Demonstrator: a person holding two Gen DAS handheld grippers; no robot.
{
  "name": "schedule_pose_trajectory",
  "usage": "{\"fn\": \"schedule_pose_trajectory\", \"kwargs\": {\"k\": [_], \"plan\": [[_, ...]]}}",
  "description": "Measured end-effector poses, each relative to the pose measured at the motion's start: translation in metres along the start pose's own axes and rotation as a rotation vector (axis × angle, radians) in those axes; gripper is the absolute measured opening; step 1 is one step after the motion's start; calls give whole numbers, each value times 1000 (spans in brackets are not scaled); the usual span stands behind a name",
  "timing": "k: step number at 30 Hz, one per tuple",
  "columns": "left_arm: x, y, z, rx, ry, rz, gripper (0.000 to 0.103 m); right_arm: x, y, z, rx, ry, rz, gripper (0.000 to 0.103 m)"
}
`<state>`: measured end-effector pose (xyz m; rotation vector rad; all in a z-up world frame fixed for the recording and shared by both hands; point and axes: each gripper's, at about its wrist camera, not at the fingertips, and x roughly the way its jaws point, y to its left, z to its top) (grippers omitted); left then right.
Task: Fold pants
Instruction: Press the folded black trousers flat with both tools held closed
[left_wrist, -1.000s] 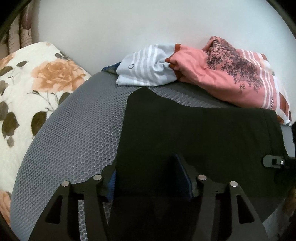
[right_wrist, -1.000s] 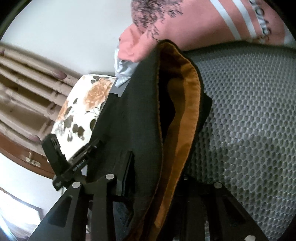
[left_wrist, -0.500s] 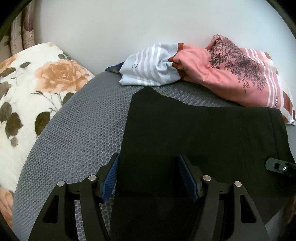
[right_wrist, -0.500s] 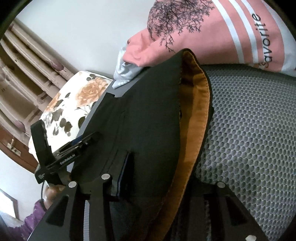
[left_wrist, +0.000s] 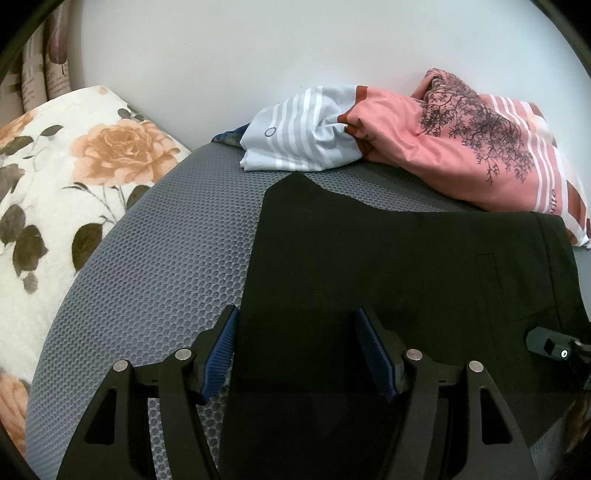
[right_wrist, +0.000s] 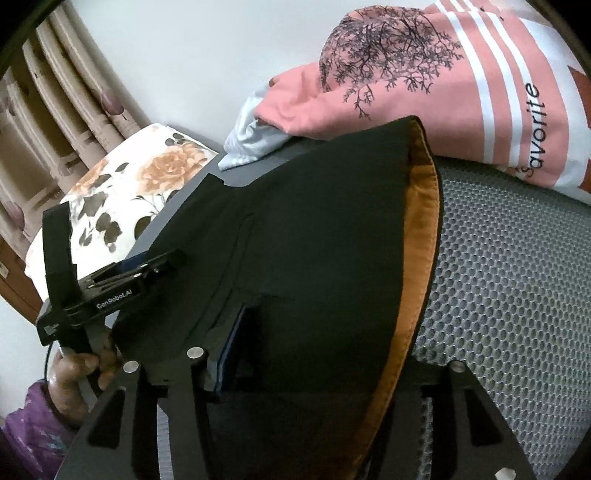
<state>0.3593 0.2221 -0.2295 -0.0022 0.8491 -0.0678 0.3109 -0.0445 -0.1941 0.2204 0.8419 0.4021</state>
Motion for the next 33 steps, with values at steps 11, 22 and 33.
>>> {"fn": "schedule_pose_trajectory", "kwargs": {"k": [11,22,33], "plan": [[0,0,1,1,0,0,67,2,11,-3,-58,-4,-48,63],[0,-1,0,2,0,2,68,0,9,-5,-51,-5,-39,63],[0,-1,1,2,1,11,68,-1,8,-5,-49,4,-17,66]]}}
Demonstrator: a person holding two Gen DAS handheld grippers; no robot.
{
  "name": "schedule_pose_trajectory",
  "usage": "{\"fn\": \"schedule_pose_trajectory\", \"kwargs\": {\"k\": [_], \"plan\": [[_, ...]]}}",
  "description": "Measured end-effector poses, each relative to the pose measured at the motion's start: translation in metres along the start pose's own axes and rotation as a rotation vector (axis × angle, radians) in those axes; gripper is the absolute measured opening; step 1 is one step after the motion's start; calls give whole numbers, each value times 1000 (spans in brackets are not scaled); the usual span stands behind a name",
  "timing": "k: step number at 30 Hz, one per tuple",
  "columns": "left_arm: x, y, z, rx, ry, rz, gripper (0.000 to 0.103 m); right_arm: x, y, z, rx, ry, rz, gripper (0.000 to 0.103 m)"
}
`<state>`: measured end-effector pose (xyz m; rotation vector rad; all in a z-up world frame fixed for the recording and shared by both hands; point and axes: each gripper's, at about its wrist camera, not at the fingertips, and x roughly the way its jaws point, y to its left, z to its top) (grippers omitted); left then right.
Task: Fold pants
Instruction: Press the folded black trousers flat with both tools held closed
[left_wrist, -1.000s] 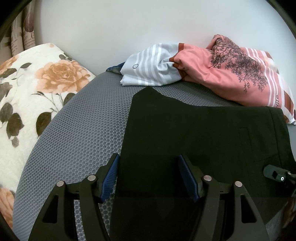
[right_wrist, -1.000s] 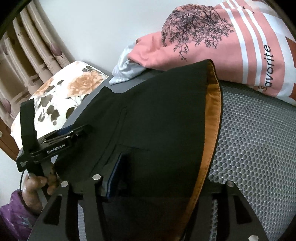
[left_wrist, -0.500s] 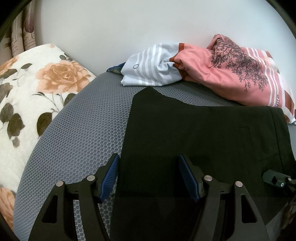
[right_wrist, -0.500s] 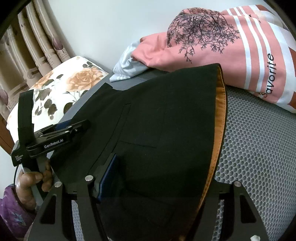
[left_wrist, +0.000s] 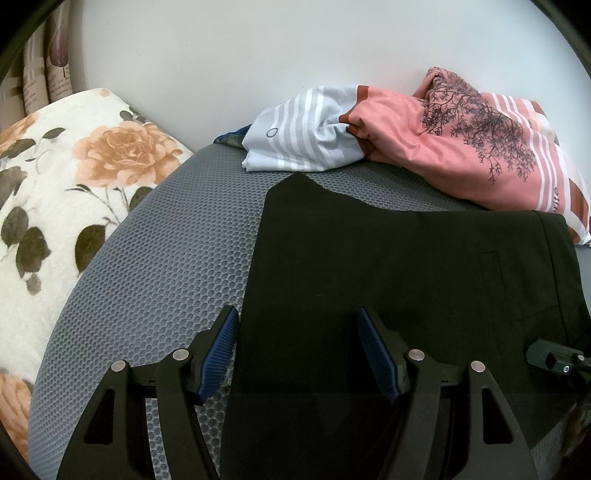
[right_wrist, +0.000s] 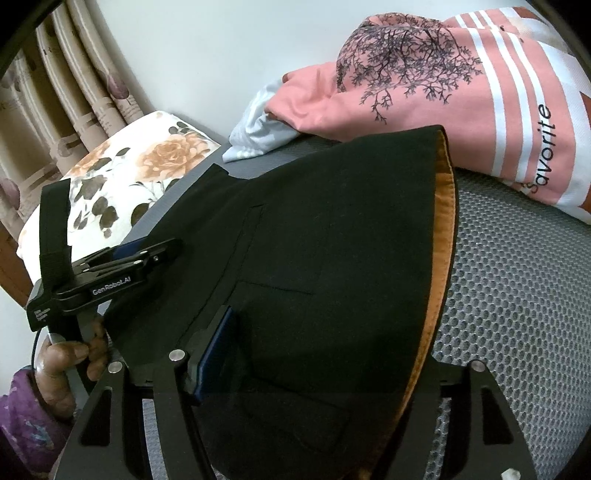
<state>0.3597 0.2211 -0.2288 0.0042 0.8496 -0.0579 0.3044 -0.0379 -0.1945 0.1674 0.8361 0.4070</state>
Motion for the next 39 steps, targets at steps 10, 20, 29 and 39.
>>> {"fn": "schedule_pose_trajectory", "kwargs": {"k": [10,20,29,39], "plan": [[0,0,0,-1,1,0,68,-1,-1,0,-8,-1,-9,66],[0,0,0,-1,1,0,68,0,-3,2,-15,2,-10,67],[0,0,1,0,1,1,69,1,-3,3,-17,3,-9,68],[1,0,1,0,1,1,69,1,-2,4,-31,4,-12,71]]}}
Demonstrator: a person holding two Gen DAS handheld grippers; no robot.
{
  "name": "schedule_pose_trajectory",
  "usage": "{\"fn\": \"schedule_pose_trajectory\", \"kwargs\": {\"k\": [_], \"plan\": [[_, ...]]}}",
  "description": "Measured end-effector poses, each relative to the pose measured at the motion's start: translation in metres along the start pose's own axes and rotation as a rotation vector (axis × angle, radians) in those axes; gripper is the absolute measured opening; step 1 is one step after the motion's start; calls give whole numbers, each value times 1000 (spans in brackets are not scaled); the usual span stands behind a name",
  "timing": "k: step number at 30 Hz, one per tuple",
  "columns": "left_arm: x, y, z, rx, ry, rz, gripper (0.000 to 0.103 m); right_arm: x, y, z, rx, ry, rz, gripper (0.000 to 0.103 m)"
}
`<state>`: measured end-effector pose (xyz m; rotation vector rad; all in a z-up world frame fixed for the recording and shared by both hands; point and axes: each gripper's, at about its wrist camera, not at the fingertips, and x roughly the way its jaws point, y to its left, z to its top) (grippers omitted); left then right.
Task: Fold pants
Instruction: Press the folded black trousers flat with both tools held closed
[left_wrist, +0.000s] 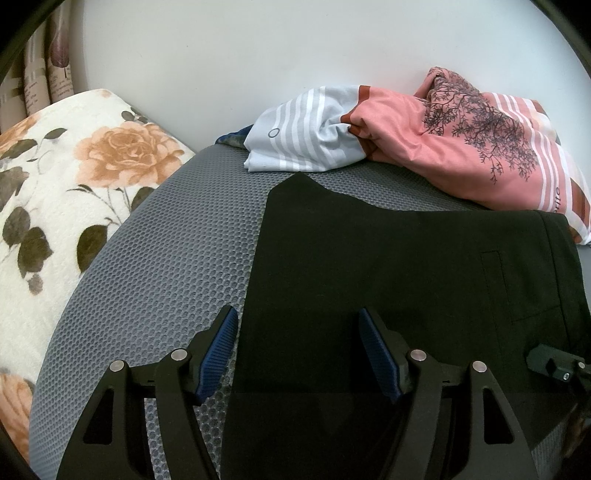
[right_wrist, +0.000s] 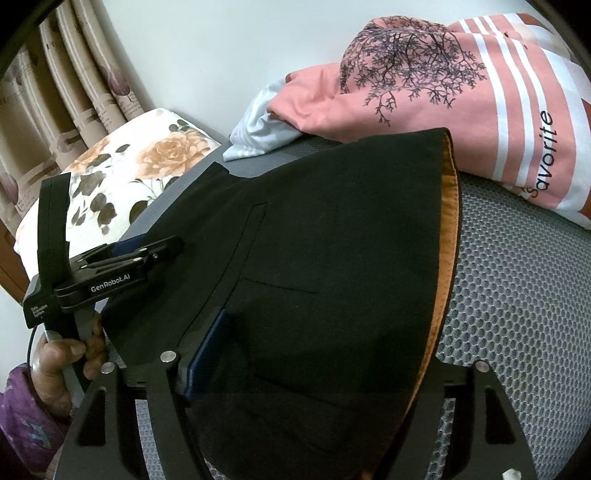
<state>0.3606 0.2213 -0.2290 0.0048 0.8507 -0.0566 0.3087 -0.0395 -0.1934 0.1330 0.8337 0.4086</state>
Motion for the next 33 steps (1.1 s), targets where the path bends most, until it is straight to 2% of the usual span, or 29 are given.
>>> {"fn": "schedule_pose_trajectory", "kwargs": {"k": [26,28,33], "plan": [[0,-1,0,2,0,4,72,0,1,1,-4,1,4,79],[0,-1,0,2,0,4,72,1,2,1,-6,3,-5,86],[1,1,0,2,0,4,72,0,4,0,-13,5,-6,87]]}}
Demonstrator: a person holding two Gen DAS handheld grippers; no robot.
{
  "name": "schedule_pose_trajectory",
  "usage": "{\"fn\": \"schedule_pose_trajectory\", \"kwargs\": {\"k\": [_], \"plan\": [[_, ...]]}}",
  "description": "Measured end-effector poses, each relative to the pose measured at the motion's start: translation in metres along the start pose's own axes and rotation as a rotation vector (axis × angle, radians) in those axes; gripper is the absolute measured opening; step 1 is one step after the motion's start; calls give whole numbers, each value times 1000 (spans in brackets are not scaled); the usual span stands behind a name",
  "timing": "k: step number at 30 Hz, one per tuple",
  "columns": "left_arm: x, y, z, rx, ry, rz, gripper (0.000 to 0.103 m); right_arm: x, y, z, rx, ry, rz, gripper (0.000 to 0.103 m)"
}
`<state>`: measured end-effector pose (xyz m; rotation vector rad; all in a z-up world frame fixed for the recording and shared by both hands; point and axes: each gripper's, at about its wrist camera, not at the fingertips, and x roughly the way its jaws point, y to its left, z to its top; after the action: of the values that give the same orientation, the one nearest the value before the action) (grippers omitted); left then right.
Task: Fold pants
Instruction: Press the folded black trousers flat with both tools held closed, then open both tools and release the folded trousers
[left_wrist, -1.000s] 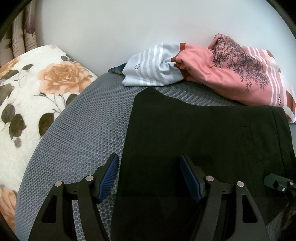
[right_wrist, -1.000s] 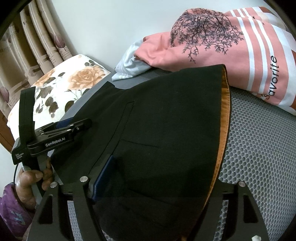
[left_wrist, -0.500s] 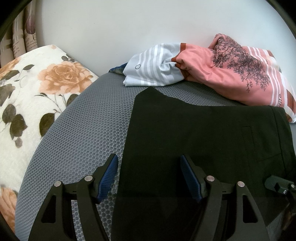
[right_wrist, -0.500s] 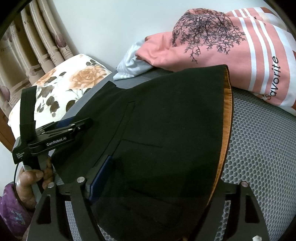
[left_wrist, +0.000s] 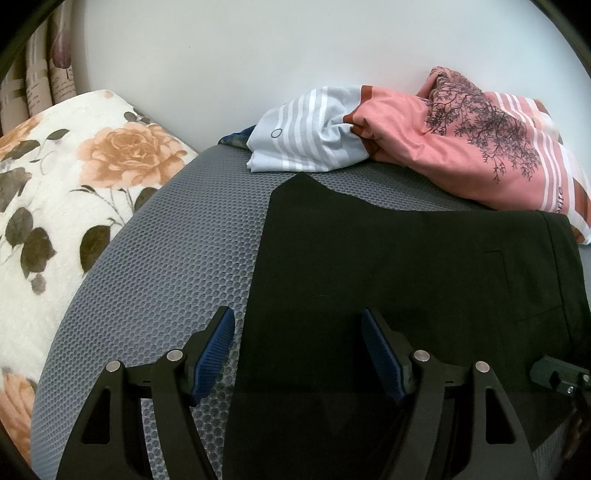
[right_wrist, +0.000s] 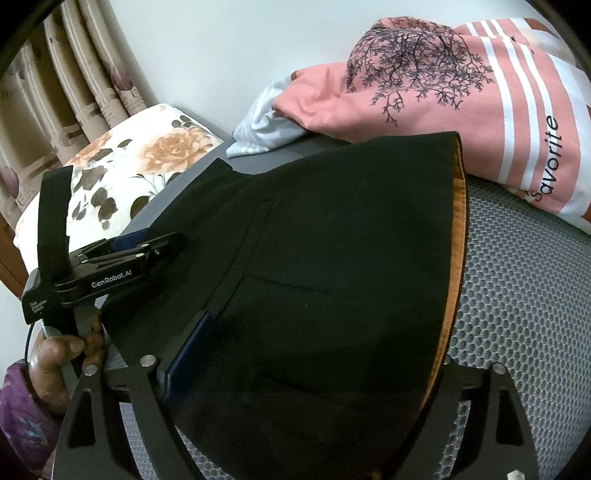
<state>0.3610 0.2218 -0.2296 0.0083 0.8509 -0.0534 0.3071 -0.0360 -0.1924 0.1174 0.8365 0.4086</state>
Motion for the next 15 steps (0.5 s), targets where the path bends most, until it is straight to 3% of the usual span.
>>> {"fn": "schedule_pose_trajectory", "kwargs": {"k": [15], "plan": [[-1,-1,0,1,-1,4,73,0,0,1,0,0,-1,88]]}}
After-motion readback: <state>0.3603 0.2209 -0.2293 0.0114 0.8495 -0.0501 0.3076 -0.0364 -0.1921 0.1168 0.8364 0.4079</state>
